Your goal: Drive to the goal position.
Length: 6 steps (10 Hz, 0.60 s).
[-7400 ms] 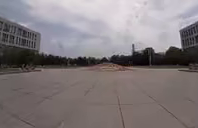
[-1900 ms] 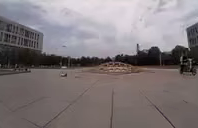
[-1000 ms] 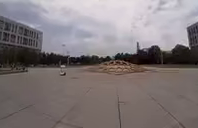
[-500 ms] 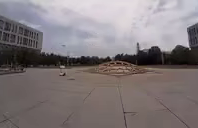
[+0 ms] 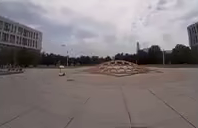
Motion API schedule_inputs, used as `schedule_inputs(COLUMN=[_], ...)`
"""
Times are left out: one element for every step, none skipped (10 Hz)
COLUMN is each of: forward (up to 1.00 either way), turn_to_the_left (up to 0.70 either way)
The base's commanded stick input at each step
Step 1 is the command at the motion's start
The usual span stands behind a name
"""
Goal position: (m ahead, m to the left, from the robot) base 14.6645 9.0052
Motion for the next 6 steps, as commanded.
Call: schedule_inputs(forward=[0.70,0.70,0.70,0.70,0.70,0.70], turn_to_the_left=[-0.13,0.00,0.00,0.00,0.00,0.00])
